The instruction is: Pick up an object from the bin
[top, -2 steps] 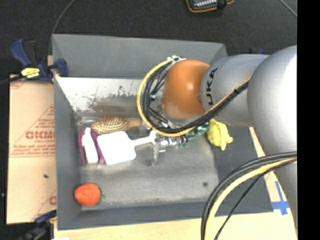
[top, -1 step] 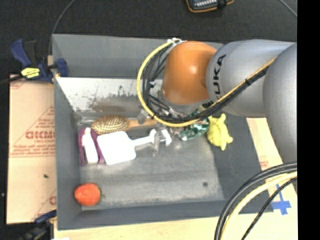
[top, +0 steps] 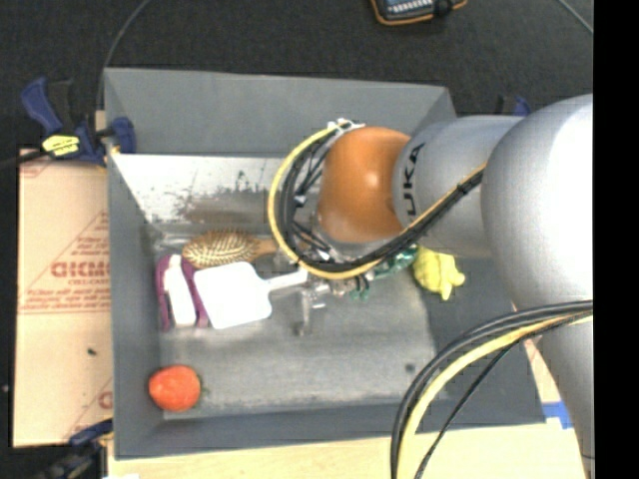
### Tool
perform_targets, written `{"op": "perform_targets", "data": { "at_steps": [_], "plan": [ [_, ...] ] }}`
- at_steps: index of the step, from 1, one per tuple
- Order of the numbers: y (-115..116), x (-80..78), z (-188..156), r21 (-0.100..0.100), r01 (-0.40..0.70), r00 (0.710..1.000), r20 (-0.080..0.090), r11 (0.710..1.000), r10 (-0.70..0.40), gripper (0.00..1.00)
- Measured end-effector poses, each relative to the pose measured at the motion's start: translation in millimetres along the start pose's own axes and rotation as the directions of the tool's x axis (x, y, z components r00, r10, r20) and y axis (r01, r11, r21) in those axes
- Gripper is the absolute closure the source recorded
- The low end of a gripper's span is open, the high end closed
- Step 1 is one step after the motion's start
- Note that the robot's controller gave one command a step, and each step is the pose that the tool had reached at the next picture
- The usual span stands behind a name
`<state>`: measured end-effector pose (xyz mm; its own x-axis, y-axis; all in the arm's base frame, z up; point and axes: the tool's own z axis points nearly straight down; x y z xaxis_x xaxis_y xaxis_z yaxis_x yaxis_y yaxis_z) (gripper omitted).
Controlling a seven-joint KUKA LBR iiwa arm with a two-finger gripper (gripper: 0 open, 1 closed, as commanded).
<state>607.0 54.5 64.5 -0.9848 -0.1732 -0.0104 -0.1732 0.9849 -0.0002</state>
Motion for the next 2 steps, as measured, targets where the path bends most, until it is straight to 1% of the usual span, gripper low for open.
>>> {"op": "perform_targets", "data": {
  "at_steps": [1, 2],
  "plan": [
    [-26, -14.7, -7, 0.000, -0.121, 0.992, 0.023, 0.993, 0.121, 0.00],
    [-4, -4.1, -3, -0.001, -0.018, 1.000, 0.009, 1.000, 0.018, 1.00]
  ]
}}
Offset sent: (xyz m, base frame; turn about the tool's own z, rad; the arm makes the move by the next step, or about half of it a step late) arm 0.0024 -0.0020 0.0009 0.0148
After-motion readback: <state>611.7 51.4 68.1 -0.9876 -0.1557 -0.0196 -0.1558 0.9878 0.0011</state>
